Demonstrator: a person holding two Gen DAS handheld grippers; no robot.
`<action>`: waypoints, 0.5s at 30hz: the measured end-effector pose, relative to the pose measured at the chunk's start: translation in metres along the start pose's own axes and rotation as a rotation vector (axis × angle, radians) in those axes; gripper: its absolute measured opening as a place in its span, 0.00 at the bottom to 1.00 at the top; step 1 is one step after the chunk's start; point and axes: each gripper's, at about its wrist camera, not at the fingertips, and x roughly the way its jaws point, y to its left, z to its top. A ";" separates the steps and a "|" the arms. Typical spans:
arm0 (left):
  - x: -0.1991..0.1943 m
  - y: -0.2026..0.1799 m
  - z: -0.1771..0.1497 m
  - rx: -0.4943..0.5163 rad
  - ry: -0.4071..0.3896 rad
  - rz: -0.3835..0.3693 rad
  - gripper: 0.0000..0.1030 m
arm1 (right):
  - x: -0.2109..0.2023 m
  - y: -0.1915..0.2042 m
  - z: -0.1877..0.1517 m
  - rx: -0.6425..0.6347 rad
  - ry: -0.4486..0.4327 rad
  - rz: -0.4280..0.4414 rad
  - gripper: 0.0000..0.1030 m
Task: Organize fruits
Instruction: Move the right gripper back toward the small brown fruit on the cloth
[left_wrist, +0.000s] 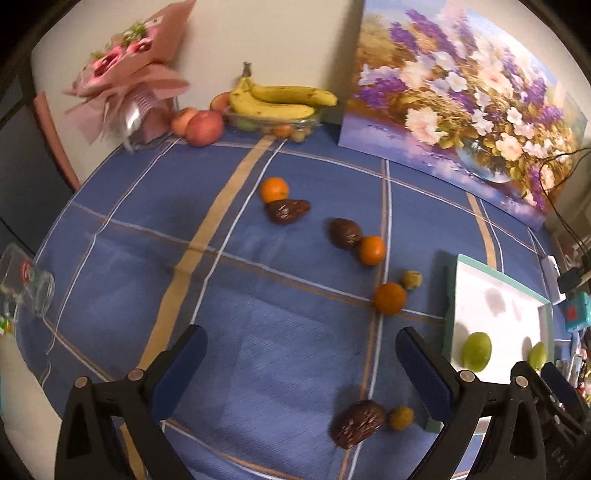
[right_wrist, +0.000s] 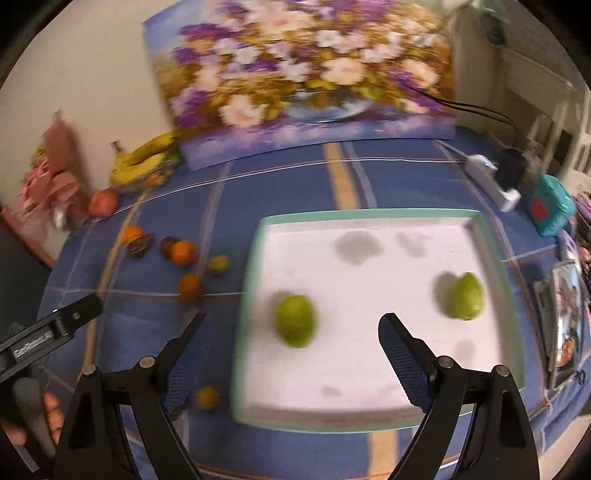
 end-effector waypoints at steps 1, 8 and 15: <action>0.001 0.003 -0.003 -0.001 0.012 -0.006 1.00 | 0.000 0.008 -0.002 -0.015 0.003 0.018 0.88; 0.017 0.005 -0.027 0.022 0.119 -0.010 1.00 | 0.008 0.025 -0.020 -0.027 0.053 0.009 0.93; 0.035 -0.001 -0.045 0.013 0.220 -0.067 0.99 | 0.016 0.012 -0.037 0.017 0.134 -0.057 0.95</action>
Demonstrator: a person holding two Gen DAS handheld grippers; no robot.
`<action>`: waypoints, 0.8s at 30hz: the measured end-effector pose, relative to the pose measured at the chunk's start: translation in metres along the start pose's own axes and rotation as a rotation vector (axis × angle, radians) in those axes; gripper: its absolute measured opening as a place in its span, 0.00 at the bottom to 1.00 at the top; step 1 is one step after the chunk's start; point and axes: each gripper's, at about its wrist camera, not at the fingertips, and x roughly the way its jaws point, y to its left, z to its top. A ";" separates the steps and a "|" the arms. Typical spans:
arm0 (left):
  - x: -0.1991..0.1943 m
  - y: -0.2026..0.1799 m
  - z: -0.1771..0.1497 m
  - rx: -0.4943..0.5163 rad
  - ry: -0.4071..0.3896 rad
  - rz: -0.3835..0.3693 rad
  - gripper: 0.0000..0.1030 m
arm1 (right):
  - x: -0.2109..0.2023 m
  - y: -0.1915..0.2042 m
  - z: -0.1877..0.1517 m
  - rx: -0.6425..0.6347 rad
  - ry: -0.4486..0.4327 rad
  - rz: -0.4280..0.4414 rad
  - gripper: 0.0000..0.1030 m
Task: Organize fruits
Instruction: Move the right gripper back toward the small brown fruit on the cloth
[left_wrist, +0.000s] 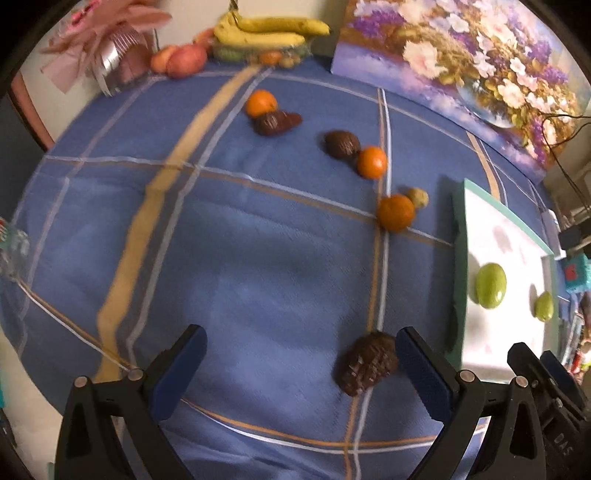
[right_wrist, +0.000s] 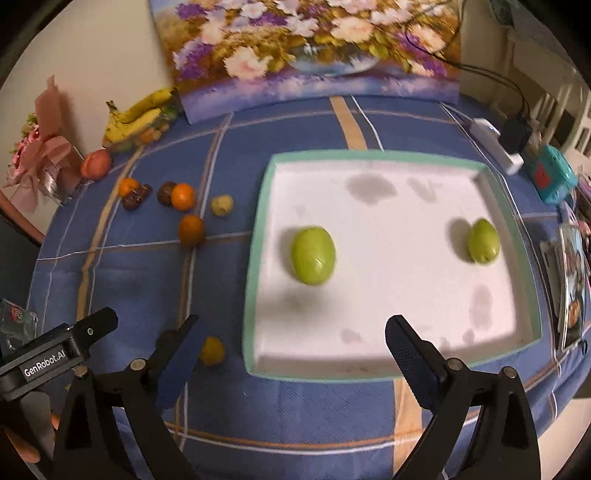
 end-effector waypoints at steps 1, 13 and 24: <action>0.003 -0.001 -0.002 -0.006 0.017 -0.013 0.99 | -0.001 -0.003 -0.002 0.007 0.005 -0.013 0.95; 0.026 -0.041 -0.015 0.083 0.103 -0.075 0.59 | -0.006 -0.019 -0.005 0.024 0.009 -0.038 0.95; 0.039 -0.050 -0.011 0.093 0.123 -0.091 0.45 | -0.002 -0.023 -0.006 0.019 0.018 -0.038 0.95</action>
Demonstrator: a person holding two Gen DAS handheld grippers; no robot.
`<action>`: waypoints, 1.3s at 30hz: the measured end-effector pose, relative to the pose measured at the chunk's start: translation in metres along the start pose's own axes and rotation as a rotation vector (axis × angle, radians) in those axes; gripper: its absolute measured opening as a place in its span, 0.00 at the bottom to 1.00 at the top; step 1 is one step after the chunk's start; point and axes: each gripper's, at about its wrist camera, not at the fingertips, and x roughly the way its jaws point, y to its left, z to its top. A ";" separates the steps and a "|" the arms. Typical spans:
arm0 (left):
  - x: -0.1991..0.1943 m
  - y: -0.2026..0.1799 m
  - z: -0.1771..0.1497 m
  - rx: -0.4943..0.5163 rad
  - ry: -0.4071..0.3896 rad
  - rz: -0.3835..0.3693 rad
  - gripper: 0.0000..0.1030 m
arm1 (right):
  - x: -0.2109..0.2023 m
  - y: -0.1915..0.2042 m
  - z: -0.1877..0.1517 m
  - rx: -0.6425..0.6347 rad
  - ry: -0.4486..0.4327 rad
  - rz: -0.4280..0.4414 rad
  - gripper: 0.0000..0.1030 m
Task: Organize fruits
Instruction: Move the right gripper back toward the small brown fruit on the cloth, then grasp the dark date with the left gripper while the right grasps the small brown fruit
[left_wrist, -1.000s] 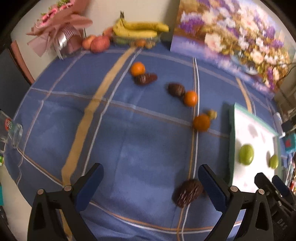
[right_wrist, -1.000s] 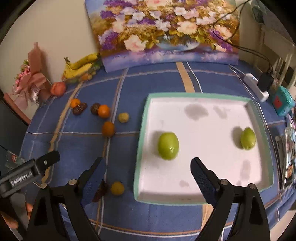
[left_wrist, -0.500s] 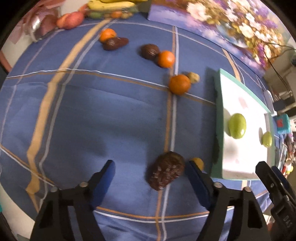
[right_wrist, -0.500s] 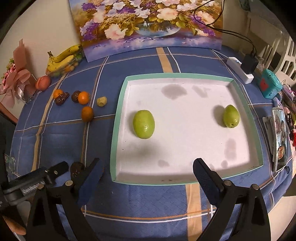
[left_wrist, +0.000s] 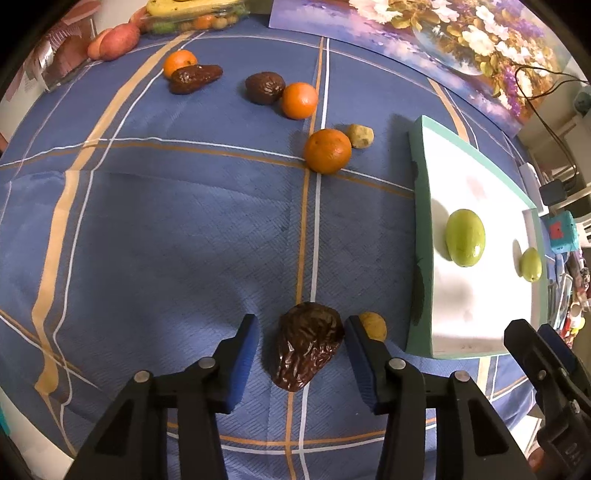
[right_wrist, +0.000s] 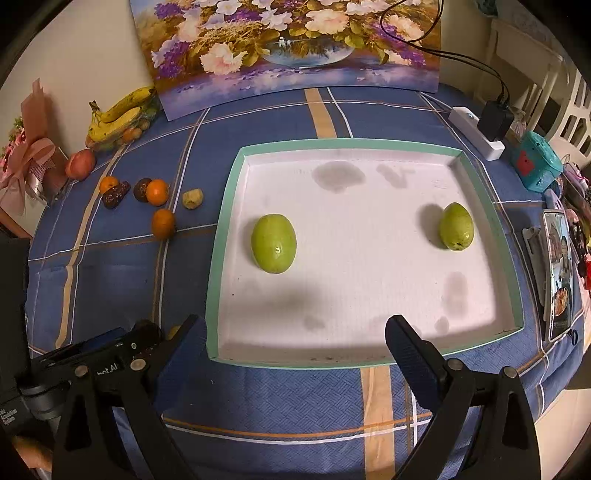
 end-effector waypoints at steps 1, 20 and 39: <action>0.001 -0.001 0.000 -0.001 0.006 -0.012 0.43 | 0.000 0.000 0.000 0.000 0.000 0.000 0.95; -0.016 0.052 0.009 -0.146 -0.067 0.141 0.39 | 0.006 0.023 0.000 -0.026 -0.002 0.041 0.95; -0.038 0.100 0.010 -0.297 -0.129 0.140 0.39 | 0.012 0.091 -0.005 -0.186 0.004 0.250 0.58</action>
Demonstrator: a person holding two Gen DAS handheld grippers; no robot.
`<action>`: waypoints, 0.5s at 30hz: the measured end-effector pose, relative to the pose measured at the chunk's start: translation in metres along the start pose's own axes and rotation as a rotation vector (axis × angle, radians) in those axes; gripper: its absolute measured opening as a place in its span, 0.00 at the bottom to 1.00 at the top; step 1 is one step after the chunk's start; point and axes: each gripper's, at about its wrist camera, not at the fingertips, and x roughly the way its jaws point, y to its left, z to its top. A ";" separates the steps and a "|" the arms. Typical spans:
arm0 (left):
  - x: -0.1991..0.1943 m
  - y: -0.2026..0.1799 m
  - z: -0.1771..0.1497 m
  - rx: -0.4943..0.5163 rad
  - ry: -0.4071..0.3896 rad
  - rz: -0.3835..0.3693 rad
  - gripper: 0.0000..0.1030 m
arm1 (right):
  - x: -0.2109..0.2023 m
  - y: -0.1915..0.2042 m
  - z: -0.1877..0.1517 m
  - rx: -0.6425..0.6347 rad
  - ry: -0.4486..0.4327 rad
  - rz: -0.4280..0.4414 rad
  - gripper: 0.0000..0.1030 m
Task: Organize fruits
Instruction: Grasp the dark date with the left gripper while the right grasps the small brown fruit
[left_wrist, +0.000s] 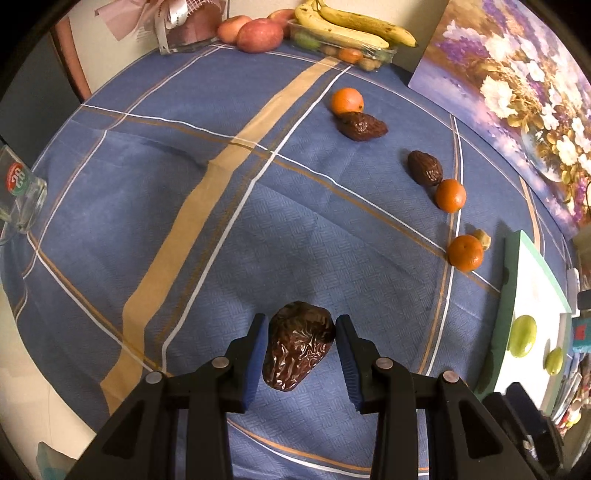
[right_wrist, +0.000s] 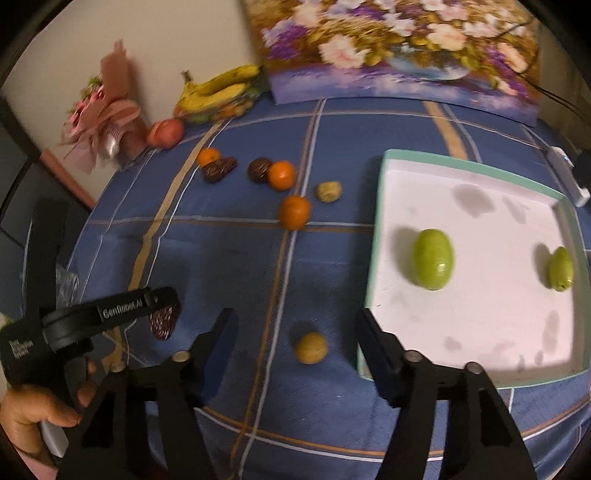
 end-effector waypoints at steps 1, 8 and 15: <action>0.000 0.001 0.000 0.001 0.000 -0.001 0.39 | 0.003 0.001 -0.001 -0.003 0.015 0.004 0.55; 0.000 0.000 -0.001 0.007 0.005 -0.004 0.39 | 0.027 0.005 -0.005 -0.020 0.094 -0.027 0.39; 0.004 -0.001 0.000 0.015 0.013 -0.006 0.39 | 0.046 0.002 -0.010 -0.037 0.149 -0.071 0.30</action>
